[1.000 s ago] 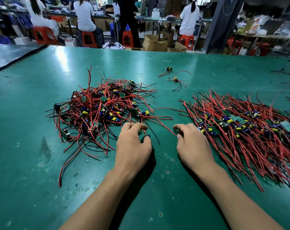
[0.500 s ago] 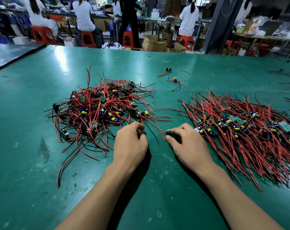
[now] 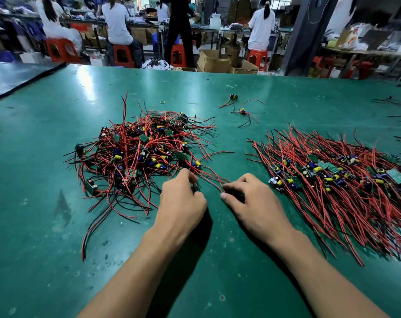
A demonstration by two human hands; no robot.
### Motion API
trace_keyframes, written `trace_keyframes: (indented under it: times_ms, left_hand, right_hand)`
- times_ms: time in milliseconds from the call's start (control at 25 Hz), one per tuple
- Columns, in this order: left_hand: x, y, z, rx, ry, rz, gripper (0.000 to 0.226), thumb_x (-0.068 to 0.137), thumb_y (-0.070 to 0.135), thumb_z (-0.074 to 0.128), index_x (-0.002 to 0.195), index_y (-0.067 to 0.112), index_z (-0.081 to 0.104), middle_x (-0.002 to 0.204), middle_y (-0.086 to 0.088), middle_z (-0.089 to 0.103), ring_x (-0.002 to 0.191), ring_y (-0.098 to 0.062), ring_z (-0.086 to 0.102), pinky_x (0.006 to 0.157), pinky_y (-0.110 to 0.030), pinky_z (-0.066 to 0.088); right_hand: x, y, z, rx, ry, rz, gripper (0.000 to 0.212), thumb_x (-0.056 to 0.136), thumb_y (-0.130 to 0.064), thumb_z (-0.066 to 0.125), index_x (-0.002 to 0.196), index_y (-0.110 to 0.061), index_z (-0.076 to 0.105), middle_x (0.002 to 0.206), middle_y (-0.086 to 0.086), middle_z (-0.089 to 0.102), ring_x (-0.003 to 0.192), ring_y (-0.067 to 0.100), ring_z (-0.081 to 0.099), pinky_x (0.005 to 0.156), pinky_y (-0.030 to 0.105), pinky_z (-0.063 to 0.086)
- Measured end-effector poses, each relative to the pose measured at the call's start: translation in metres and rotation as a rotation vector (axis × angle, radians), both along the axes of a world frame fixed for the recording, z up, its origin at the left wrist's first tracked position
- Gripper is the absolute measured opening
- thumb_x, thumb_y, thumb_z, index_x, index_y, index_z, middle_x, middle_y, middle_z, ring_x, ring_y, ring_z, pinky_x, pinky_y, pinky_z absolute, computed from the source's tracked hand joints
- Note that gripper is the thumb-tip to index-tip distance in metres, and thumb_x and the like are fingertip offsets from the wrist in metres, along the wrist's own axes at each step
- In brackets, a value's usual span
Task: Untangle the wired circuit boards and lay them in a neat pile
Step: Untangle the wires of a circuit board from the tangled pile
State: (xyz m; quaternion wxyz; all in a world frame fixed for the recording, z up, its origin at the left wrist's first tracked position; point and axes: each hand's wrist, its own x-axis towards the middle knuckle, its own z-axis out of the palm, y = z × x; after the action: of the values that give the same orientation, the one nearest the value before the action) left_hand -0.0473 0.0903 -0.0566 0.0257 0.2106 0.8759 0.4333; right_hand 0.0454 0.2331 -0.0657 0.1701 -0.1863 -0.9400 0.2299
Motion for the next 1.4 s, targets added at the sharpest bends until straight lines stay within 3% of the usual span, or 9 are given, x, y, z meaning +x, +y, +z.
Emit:
trace_keyframes:
  times_ms: [200, 320, 440, 640, 880, 960, 1200, 1280, 1400]
  left_hand:
    - [0.007, 0.004, -0.001, 0.050, -0.125, -0.021, 0.010, 0.077, 0.013, 0.052, 0.085, 0.020, 0.051, 0.063, -0.012, 0.066, 0.040, -0.025, 0.060, 0.036, -0.027, 0.045]
    - [0.011, 0.006, -0.001, 0.153, -0.121, 0.040, 0.008, 0.079, 0.015, 0.054, 0.081, 0.021, 0.050, 0.062, -0.012, 0.064, 0.034, -0.024, 0.057, 0.031, -0.025, 0.038]
    - [0.009, 0.008, -0.001, 0.182, -0.100, 0.106, 0.011, 0.080, 0.025, 0.064, 0.078, 0.022, 0.053, 0.061, -0.004, 0.062, 0.043, -0.025, 0.060, 0.042, -0.035, 0.049]
    - [0.004, 0.011, -0.001, 0.064, -0.091, 0.078, 0.018, 0.077, 0.032, 0.075, 0.076, 0.019, 0.062, 0.063, 0.002, 0.065, 0.051, -0.016, 0.061, 0.050, -0.024, 0.047]
    - [0.007, 0.012, 0.000, -0.041, 0.005, 0.012, 0.006, 0.076, 0.025, 0.069, 0.076, 0.020, 0.073, 0.063, 0.002, 0.065, 0.063, -0.014, 0.063, 0.060, -0.022, 0.049]
    - [0.009, 0.012, 0.000, -0.053, 0.049, -0.010, 0.008, 0.077, 0.024, 0.066, 0.079, 0.021, 0.074, 0.066, 0.000, 0.067, 0.068, -0.019, 0.063, 0.064, -0.024, 0.050]
    - [0.013, 0.010, -0.004, 0.042, 0.154, 0.010, 0.017, 0.078, 0.011, 0.062, 0.091, 0.020, 0.065, 0.070, 0.006, 0.054, 0.073, -0.019, 0.051, 0.067, -0.028, 0.038]
    - [0.012, 0.009, -0.006, 0.062, 0.184, 0.026, 0.020, 0.076, 0.008, 0.062, 0.092, 0.021, 0.064, 0.072, 0.007, 0.051, 0.073, -0.017, 0.048, 0.067, -0.028, 0.033]
    - [0.011, 0.008, -0.006, 0.128, 0.244, 0.004, 0.022, 0.075, 0.008, 0.064, 0.092, 0.021, 0.065, 0.073, 0.008, 0.053, 0.071, -0.012, 0.048, 0.066, -0.023, 0.033]
  right_hand:
    - [-0.001, 0.003, 0.000, -0.019, 0.035, 0.038, 0.013, 0.092, -0.023, 0.065, 0.101, -0.024, 0.075, 0.099, -0.004, 0.065, 0.097, 0.020, 0.063, 0.090, 0.038, 0.049]
    - [0.000, 0.002, 0.004, -0.072, 0.006, 0.110, 0.011, 0.089, -0.020, 0.066, 0.095, -0.025, 0.074, 0.093, -0.008, 0.064, 0.091, 0.016, 0.061, 0.088, 0.036, 0.049]
    - [0.001, -0.004, 0.011, -0.109, -0.036, 0.158, 0.013, 0.076, -0.029, 0.060, 0.081, -0.029, 0.073, 0.082, -0.012, 0.063, 0.083, 0.011, 0.057, 0.084, 0.037, 0.048]
    - [0.003, -0.009, 0.011, -0.066, -0.034, 0.095, 0.035, 0.071, -0.061, 0.060, 0.084, -0.029, 0.067, 0.078, -0.011, 0.060, 0.079, 0.007, 0.055, 0.079, 0.034, 0.047]
    - [0.002, -0.015, 0.009, -0.124, -0.033, 0.056, 0.027, 0.077, -0.047, 0.065, 0.098, -0.030, 0.069, 0.090, -0.011, 0.061, 0.089, 0.012, 0.059, 0.088, 0.038, 0.049]
    - [0.002, -0.013, 0.008, -0.130, -0.001, 0.043, 0.022, 0.084, -0.032, 0.064, 0.104, -0.027, 0.070, 0.098, -0.008, 0.066, 0.095, 0.017, 0.062, 0.091, 0.038, 0.050]
    - [0.001, -0.011, 0.001, -0.059, 0.051, 0.016, 0.026, 0.094, -0.012, 0.058, 0.118, -0.020, 0.064, 0.104, -0.004, 0.068, 0.099, 0.016, 0.060, 0.091, 0.034, 0.048]
    - [-0.002, -0.010, 0.003, -0.232, 0.133, -0.010, 0.022, 0.095, -0.006, 0.058, 0.113, -0.017, 0.066, 0.095, -0.006, 0.066, 0.085, 0.004, 0.058, 0.083, 0.023, 0.045]
    - [-0.006, -0.007, 0.013, -0.801, 0.326, -0.007, 0.021, 0.095, 0.003, 0.059, 0.103, -0.014, 0.069, 0.077, -0.006, 0.061, 0.064, 0.001, 0.050, 0.068, 0.021, 0.039]
